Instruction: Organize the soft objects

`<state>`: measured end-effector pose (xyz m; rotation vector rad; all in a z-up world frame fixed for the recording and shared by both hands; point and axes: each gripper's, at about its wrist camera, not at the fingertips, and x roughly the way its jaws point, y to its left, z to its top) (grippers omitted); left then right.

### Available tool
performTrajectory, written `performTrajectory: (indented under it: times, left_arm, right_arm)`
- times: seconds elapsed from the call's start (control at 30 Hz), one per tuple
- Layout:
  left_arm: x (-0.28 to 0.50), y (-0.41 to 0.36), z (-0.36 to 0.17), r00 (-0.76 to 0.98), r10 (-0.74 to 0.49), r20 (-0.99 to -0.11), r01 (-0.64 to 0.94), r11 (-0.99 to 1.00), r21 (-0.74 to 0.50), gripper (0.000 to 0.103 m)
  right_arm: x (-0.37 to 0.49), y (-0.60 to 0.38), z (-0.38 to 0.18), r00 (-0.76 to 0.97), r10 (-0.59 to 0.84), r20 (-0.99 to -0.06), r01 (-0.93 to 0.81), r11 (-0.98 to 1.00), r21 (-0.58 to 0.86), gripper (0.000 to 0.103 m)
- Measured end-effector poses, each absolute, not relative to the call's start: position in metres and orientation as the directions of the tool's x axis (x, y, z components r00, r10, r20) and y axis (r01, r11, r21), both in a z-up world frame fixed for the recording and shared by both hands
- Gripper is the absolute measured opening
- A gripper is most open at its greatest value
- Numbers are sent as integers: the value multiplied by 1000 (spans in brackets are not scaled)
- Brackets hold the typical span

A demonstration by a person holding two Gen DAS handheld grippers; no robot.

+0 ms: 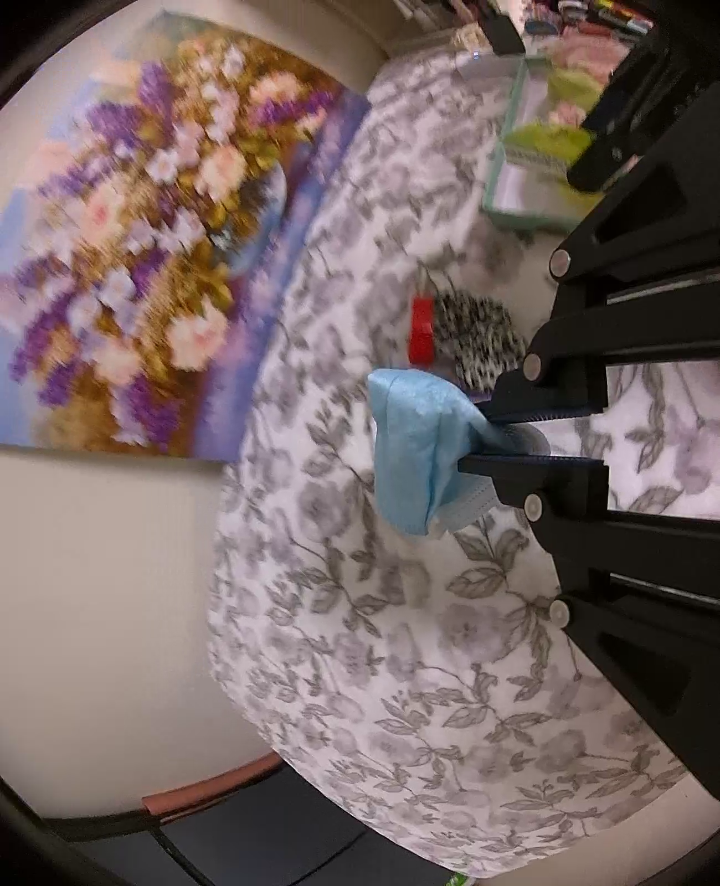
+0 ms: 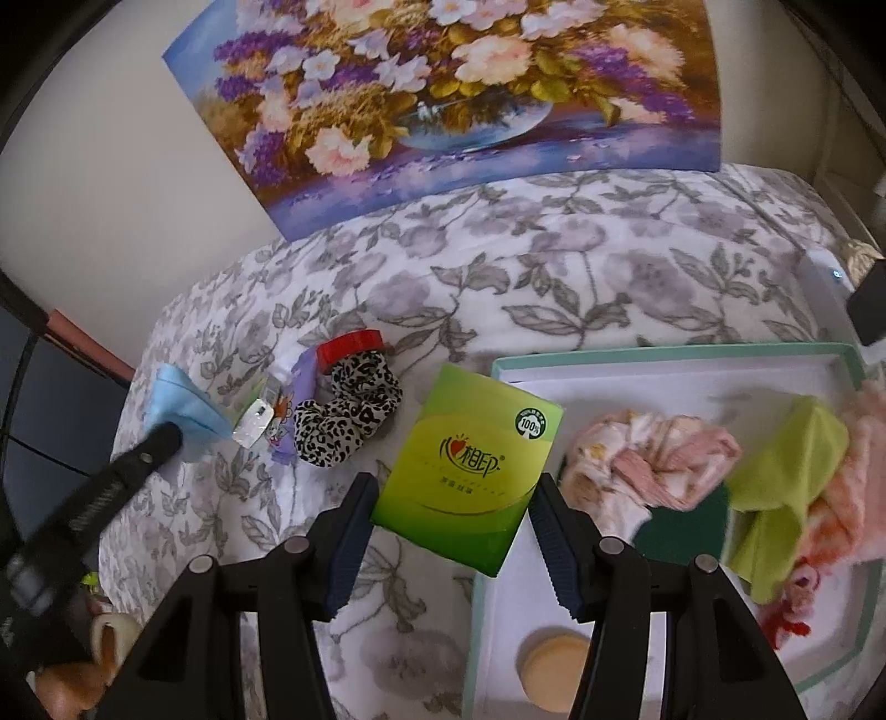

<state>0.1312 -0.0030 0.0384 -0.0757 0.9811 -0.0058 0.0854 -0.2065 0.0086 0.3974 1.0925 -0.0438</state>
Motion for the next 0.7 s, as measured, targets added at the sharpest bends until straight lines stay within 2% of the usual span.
performTrajectory:
  times: [0.33, 0.5, 0.7]
  left_arm:
    - [103, -23, 81, 624, -185, -759, 76, 981, -177, 10]
    - [102, -17, 84, 598, -297, -744, 88, 948, -307, 10]
    - [91, -44, 94, 599, -339, -725, 173, 939, -296, 10]
  right_arm:
    - [54, -248, 34, 514, 100, -852, 310, 905, 293, 59]
    - [48, -270, 35, 522, 97, -848, 341, 887, 311, 59]
    - [39, -303, 32, 495, 2, -869, 416, 877, 239, 59]
